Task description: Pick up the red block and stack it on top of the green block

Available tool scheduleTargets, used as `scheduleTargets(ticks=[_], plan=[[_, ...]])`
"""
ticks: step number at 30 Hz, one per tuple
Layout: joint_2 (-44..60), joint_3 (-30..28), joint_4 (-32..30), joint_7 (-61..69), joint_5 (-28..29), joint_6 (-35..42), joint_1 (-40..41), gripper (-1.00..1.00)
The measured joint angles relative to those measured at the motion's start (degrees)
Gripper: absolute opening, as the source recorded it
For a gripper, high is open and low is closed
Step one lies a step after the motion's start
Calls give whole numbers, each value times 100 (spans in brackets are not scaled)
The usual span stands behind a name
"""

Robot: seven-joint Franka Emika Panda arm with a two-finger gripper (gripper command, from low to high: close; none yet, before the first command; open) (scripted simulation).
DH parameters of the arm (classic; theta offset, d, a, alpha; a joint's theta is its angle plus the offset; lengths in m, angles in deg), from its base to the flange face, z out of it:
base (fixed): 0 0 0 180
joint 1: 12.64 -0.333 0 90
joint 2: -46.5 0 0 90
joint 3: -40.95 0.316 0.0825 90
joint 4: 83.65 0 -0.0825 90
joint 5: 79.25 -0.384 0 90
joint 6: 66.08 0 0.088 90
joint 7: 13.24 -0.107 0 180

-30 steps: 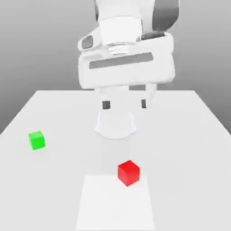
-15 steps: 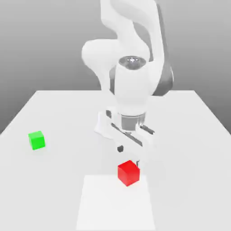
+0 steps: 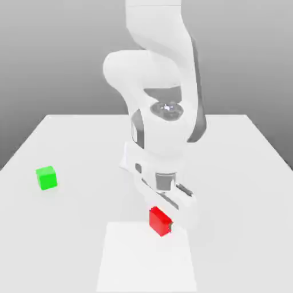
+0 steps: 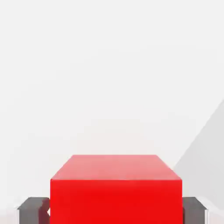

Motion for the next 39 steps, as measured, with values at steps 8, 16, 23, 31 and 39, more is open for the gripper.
scheduleTargets(ticks=[8, 16, 23, 31, 39], plan=[[-518, 586, -46, 572, -747, 448, 393, -100], [-1476, 641, -196, 1082, -1519, 1262, 209, -100], [-2011, -38, -222, 1547, -1314, 1744, 917, -100], [-2363, -1233, -143, 2285, -667, 2132, 2429, -100], [-2565, -2397, -75, 2977, 54, 2399, 4019, -100]])
